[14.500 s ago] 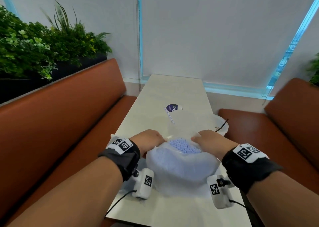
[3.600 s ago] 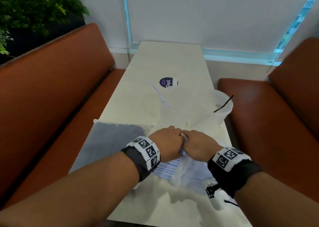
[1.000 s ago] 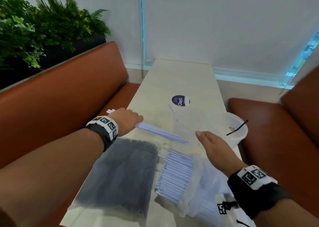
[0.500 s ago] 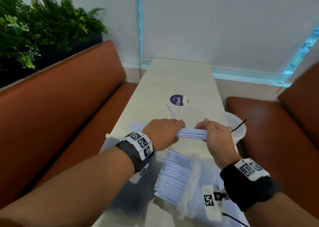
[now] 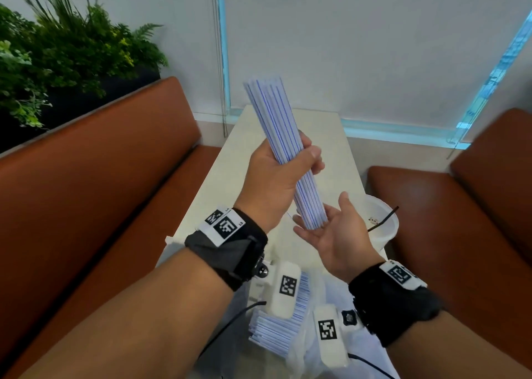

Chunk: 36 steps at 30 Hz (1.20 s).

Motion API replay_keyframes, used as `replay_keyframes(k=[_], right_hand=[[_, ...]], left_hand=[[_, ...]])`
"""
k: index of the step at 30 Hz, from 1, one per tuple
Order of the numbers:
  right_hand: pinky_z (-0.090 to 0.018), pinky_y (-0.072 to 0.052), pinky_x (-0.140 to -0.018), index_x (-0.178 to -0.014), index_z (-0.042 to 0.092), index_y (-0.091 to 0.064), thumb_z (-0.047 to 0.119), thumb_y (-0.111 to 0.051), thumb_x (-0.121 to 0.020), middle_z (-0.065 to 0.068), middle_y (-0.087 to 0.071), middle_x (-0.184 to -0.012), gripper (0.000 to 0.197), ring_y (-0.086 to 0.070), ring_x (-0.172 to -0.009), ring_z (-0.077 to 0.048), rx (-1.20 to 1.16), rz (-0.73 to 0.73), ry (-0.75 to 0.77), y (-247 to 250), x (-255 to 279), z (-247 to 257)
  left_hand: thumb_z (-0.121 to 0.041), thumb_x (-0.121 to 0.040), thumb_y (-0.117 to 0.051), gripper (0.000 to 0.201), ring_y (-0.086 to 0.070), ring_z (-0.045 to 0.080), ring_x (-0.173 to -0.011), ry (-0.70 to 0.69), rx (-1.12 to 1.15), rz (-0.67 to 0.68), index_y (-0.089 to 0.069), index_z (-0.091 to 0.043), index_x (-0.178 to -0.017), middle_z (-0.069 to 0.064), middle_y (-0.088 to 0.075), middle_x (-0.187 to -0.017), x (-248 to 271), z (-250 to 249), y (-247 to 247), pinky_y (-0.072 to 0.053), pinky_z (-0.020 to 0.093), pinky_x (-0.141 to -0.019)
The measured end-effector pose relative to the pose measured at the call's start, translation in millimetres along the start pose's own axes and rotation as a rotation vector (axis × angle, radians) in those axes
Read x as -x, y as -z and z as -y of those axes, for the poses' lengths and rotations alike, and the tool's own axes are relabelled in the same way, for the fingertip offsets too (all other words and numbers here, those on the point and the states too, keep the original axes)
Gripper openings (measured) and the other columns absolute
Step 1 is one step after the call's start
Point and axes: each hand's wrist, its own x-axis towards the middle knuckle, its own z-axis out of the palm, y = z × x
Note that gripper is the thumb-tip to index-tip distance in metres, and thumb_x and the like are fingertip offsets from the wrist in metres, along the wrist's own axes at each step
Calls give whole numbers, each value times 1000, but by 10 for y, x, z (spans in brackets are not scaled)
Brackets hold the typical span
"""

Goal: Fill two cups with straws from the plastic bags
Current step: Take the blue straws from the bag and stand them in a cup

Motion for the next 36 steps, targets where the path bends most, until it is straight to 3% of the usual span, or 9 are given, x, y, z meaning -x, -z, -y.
replay_keyframes(k=[4, 8, 12, 16, 19, 23, 26, 30, 36], right_hand=[[-50, -55, -98, -125, -1, -59, 50, -34, -107, -26, -65, -127, 60, -65, -116, -41, 19, 55, -9, -82, 32, 21], [-50, -56, -97, -130, 8, -60, 62, -43, -99, -18, -69, -123, 64, -66, -117, -35, 159, 180, 87, -59, 40, 46], [-38, -58, -88, -106, 36, -64, 58, -70, -76, 4, -71, -102, 37, -68, -95, -16, 869, 297, 470, 8, 23, -36], [-51, -54, -79, -95, 22, -54, 61, -52, -84, -2, -68, -85, 41, -64, -78, -23, 1112, 248, 510, 5, -48, -73], [-48, -52, -69, -90, 23, -47, 57, -52, -95, -3, -62, -77, 34, -58, -67, -22, 1265, 182, 532, 65, -138, -106], [-34, -50, -74, -128, 35, -42, 66, -71, -78, 14, -49, -112, 66, -60, -90, -14, 1586, 122, 489, 214, -270, -89], [-35, -49, -82, -144, 34, -36, 57, -66, -86, 6, -49, -130, 69, -62, -107, -22, 1874, 116, 336, 341, -392, -157], [-30, -40, -75, -111, 28, -56, 41, -44, -103, 8, -50, -99, 19, -62, -99, -21, 1882, 159, 377, 397, -498, -283], [-29, -36, -68, -98, 28, -56, 33, -43, -105, 11, -38, -83, 15, -54, -77, -19, 1848, 217, 528, 428, -480, -454]], left_hand=[[-16, -83, -71, 10, -66, 29, -75, 52, 31, -21, -62, -19, -86, 8, -65, -75, -5, 104, -12, -57, 46, -81], [-14, -88, -69, 12, -65, 28, -74, 45, 54, -46, -63, -24, -85, 7, -63, -74, -65, 106, 44, -55, 41, -78], [-10, -90, -67, 11, -65, 29, -73, 79, 74, -67, -61, -18, -87, 10, -62, -76, -93, 137, 90, -55, 39, -75], [-10, -87, -69, 15, -69, 27, -76, 152, 105, -62, -58, -11, -98, 9, -67, -79, -96, 143, 128, -57, 37, -79], [-12, -87, -70, 20, -69, 29, -78, 144, 136, -87, -59, -12, -104, 10, -67, -80, -171, 119, 190, -56, 38, -78], [-15, -92, -65, 7, -64, 24, -69, 73, 7, -142, -59, -13, -90, 4, -61, -70, -249, 126, 308, -55, 33, -70], [-14, -92, -66, 7, -63, 19, -69, 18, 55, -309, -59, -15, -89, 1, -62, -70, -360, 162, 411, -56, 32, -74], [-17, -92, -65, 8, -66, 16, -71, -5, -51, -365, -59, -19, -89, -5, -66, -70, -320, 352, 365, -59, 34, -77], [-26, -91, -70, 11, -66, 13, -77, 134, -447, -474, -63, -20, -86, 3, -67, -87, -138, 792, 604, -51, 33, -73]])
